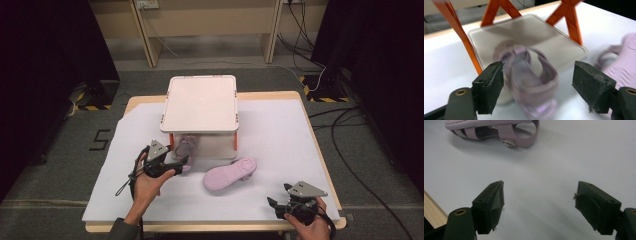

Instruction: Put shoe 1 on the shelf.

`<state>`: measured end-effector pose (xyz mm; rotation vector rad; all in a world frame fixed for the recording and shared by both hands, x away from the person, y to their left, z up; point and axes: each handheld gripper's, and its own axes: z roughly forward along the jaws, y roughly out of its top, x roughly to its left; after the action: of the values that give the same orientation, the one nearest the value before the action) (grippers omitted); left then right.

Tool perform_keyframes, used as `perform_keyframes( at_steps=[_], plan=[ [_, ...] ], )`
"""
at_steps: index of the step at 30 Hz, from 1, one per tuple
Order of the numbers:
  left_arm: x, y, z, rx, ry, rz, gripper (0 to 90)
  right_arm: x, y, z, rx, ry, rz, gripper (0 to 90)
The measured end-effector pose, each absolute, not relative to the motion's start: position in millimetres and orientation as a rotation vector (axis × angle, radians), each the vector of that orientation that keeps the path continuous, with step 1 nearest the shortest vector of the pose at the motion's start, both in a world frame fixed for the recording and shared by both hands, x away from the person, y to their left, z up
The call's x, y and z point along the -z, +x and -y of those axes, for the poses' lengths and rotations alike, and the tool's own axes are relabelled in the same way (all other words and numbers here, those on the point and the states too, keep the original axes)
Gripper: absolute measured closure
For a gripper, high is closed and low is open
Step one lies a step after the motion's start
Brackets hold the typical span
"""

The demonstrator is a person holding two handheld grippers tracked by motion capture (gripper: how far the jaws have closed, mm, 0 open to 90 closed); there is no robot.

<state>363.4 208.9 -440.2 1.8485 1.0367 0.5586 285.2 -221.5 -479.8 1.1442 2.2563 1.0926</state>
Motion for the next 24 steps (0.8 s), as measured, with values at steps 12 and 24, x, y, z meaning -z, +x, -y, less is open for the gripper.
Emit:
perform_keyframes(
  at_steps=[12,24],
  plan=[
    [487,361,-204,-0.535,1.985,-1.046,38.3,480,285,220,-1.088,1.141,-2.261,23.9],
    [485,380,-194,-0.596,2.018,-1.003,56.3,480,285,219,-1.083,1.145,-2.264,23.9]
  ],
)
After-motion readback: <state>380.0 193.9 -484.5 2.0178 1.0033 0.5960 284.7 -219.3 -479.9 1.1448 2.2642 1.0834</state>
